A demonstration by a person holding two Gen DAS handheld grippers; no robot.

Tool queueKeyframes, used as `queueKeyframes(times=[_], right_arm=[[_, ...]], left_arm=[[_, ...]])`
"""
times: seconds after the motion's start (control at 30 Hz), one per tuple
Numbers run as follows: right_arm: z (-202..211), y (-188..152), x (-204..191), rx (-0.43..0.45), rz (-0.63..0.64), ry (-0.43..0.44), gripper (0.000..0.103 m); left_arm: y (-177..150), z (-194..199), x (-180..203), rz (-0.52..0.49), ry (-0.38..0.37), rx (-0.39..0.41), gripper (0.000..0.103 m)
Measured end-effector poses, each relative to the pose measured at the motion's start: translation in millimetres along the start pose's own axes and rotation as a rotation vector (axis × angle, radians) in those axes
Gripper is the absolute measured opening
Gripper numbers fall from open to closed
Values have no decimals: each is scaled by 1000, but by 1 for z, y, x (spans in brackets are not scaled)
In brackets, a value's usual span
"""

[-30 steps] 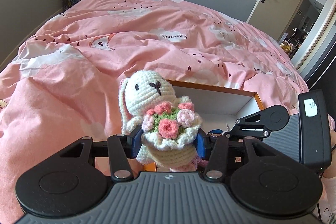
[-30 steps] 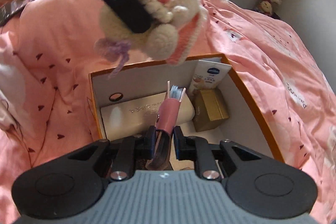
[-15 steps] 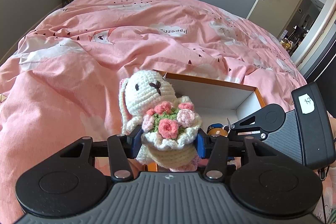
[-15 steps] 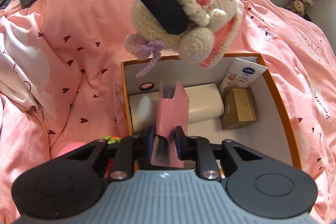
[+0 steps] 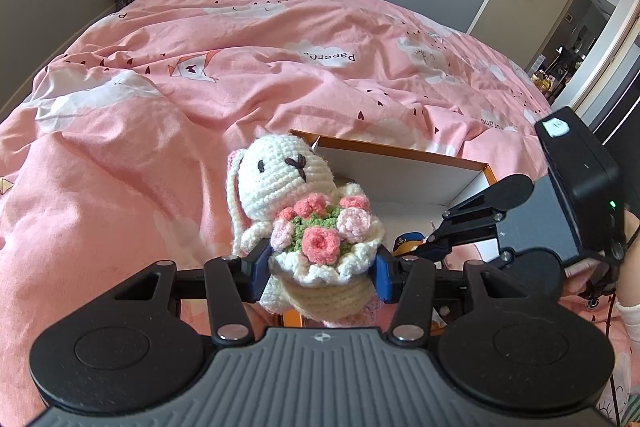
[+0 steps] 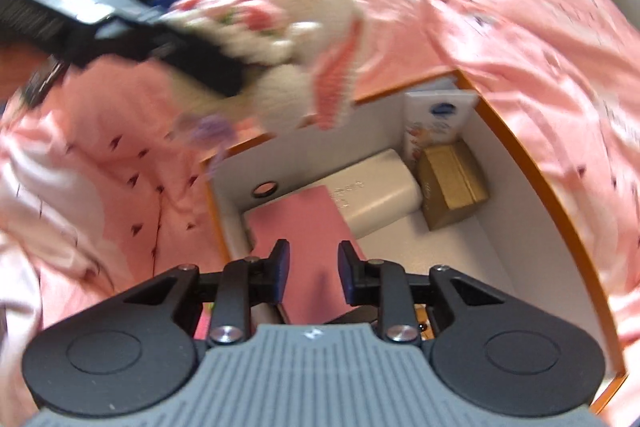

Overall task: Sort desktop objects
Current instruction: 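Lower the crocheted bunny into the box with the left tool while the right tool withdraws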

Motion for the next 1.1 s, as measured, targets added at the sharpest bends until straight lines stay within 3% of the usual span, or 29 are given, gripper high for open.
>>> queueKeyframes(times=[0.2,0.4,0.57,0.63,0.87,1.1], right_arm=[[-25,8,20,-31,-128,-44,25],[-30,3,59,-95,-349,46,31],[-37,-9,59,-113,-383,67,32],[-38,-11,55,-98,-381,77,23],[-35,-12,48,-68,-373,73,24],[25,-29,53,113,-381,-46,25]], left_arm=[[2,-2,1,-14,-1,-15,58],[4,-6,2,-17,-16,-15,58],[6,-11,6,-48,-28,-18,58],[8,-13,9,-68,-25,-22,58],[10,-21,25,-164,-29,-44,58],[22,-47,46,-263,-85,-43,58]])
Point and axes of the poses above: each gripper's, at about its wrist camera, not at the fingertips, and z roughly against the way its jaws point, x to its right, y to its top, the point moved 1 cm from there along -z, roughly the way its jaws point, and after that the axes turned 13 degrees about -z, right-handed, at the moved point
